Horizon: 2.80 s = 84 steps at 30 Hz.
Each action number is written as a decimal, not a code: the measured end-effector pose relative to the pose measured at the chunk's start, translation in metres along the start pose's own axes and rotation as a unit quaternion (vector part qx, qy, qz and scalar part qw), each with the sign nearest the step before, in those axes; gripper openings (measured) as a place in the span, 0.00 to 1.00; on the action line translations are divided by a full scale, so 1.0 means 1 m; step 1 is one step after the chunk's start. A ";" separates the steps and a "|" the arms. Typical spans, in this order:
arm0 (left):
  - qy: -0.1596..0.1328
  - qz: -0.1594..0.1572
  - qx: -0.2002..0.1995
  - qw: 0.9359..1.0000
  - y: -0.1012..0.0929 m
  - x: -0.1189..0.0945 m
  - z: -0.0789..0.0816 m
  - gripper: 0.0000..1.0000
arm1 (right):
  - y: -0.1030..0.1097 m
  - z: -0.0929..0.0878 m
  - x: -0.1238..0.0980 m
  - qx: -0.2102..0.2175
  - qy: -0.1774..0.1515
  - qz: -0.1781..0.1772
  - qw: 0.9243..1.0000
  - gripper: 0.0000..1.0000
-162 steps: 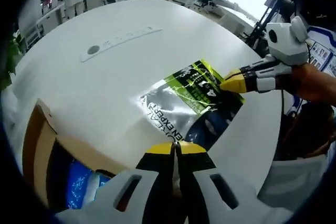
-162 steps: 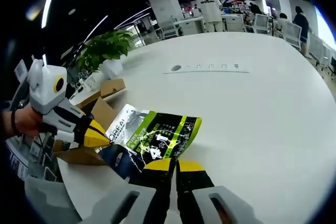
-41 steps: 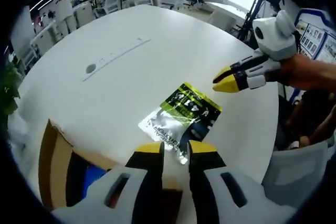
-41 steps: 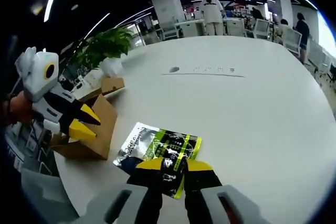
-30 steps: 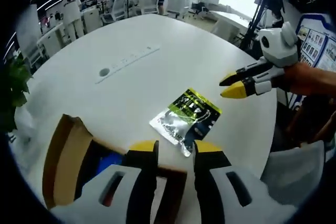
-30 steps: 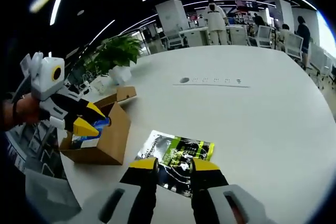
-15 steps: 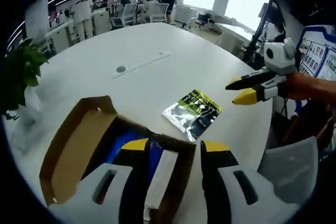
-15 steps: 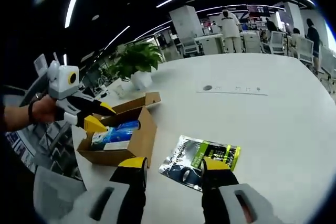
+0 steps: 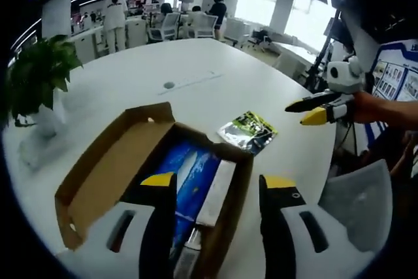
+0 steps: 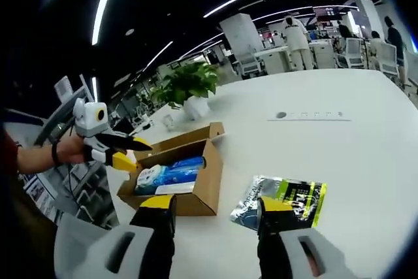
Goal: Operate the shoe box by opening the lid, removing the specified soft item, and placing it in the target area until the item is outside and the box remains undamaged.
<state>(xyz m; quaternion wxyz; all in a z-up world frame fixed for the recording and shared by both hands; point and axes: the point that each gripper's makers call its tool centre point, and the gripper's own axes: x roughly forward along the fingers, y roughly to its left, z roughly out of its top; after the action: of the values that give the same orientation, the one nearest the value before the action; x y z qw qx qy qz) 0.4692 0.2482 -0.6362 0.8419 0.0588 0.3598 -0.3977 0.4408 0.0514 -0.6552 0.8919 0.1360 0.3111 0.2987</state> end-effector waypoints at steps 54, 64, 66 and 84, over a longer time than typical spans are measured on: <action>-0.008 0.072 -0.042 0.996 0.075 -0.095 -0.089 0.59 | 0.111 -0.018 0.086 -0.102 0.097 0.103 0.985 0.54; 0.039 0.074 0.022 0.996 0.089 -0.084 -0.092 0.60 | 0.143 -0.016 0.128 -0.221 0.157 0.135 0.953 0.54; 0.057 0.070 0.044 0.995 0.088 -0.080 -0.096 0.61 | 0.149 -0.017 0.138 -0.255 0.176 0.142 0.940 0.54; 0.132 0.046 0.123 0.983 0.103 -0.048 -0.114 0.61 | 0.178 -0.044 0.201 -0.479 0.286 0.195 0.806 0.54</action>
<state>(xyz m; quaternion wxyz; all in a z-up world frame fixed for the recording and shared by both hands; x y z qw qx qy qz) 0.4582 0.3920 -0.7083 0.7908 0.2300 0.4132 -0.3885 0.4593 0.3170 -0.7077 0.6369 -0.3425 0.3363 0.6033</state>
